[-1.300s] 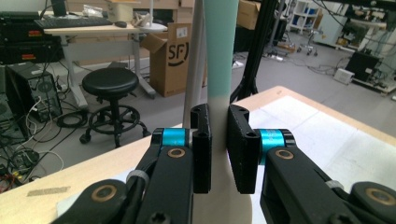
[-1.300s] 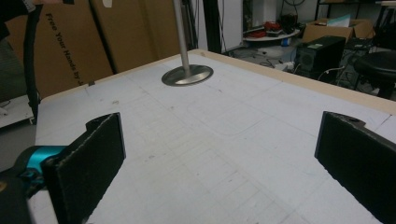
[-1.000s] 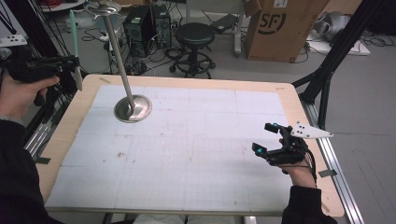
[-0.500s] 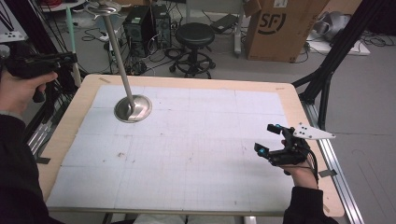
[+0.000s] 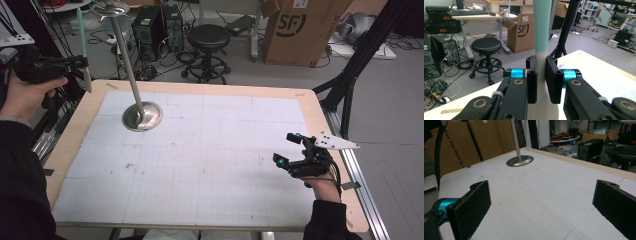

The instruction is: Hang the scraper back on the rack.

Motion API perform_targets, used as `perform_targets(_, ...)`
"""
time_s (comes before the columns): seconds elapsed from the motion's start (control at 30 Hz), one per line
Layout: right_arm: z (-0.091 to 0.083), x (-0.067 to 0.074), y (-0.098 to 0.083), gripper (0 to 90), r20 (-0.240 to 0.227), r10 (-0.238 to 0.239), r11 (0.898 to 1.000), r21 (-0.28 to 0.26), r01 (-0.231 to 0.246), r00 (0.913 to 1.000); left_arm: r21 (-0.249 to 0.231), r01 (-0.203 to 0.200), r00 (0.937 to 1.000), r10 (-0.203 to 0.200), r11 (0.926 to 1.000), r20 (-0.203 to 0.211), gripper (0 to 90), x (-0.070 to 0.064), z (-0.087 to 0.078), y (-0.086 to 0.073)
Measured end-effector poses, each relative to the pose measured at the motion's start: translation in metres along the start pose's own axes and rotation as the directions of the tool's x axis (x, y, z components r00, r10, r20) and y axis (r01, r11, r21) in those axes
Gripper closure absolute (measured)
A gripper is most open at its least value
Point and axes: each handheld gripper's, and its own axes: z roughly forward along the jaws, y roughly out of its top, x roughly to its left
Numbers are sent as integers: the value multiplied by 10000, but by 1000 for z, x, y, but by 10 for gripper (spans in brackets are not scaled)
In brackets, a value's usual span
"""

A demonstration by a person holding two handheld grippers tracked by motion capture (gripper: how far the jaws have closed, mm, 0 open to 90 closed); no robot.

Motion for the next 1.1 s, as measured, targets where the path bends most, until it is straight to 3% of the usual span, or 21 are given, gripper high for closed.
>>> perform_targets(0.33, 0, -1, 0, 9, -4, 20, 10000, -29, -20, 10000, 186, -124, 9999, 123, 9998, 81, 805, -4, 7, -1)
perform_targets(0.4, -1, -1, 0, 9, 7, 26, 10000, -18, -26, 10000, 191, -186, 9998, 187, 9996, -89, 803, -5, 9, -2)
perform_targets(0.47, 0, -1, 0, 9, 25, -9, 10000, -14, 9, 10000, 239, -457, 9971, 471, 9987, -590, 798, -8, 10, -2)
perform_targets(0.53, 0, -1, 0, 9, -2, -1, 10000, 13, 1, 10000, 157, -572, 9964, 580, 9982, -614, 787, -11, 12, -2)
perform_targets(0.67, 0, 0, 0, 9, -22, 28, 10000, -52, -28, 10000, 99, -1069, 9913, 1073, 9942, -767, 627, -22, 18, -3)
perform_targets(0.77, -1, 0, 1, 9, -97, 2, 9999, -155, -3, 10000, -18, -1271, 9895, 1266, 9919, -699, 570, -31, 21, -5)
perform_targets(0.87, -1, 0, 1, 9, -79, -32, 9999, -134, 31, 10000, -377, -1316, 9903, 1297, 9906, -491, 496, -41, 23, -12)
perform_targets(1.1, -2, 3, 2, 9, 23, -71, 9998, -200, 71, 10000, -857, -1590, 9872, 1575, 9835, -245, 216, -63, 22, -33)
